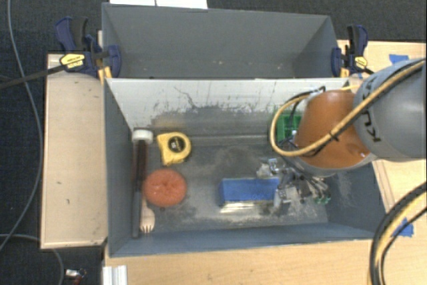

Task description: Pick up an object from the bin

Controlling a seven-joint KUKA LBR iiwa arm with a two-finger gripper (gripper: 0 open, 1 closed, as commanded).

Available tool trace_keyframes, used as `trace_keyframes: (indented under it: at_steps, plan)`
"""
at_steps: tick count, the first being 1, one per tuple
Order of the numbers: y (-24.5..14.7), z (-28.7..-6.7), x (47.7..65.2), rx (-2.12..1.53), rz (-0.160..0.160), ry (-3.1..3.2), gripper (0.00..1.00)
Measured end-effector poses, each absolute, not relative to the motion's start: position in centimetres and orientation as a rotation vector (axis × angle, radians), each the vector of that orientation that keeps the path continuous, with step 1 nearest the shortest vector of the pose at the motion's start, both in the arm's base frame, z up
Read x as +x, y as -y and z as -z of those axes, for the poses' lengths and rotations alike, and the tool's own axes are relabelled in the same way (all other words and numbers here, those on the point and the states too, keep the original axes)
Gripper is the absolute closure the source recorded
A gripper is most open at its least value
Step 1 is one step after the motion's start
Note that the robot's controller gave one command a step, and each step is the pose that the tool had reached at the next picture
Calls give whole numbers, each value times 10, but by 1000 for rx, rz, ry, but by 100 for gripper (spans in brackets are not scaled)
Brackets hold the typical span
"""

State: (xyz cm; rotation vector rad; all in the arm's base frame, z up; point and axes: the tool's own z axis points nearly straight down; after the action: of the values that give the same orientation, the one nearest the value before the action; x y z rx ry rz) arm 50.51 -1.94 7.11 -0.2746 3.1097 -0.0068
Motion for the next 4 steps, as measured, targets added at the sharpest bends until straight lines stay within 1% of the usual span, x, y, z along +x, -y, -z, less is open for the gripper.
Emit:
trace_keyframes:
  at_steps: [4]
  plan:
    - [19, -71, 505, -288, 7, -3108, 100]
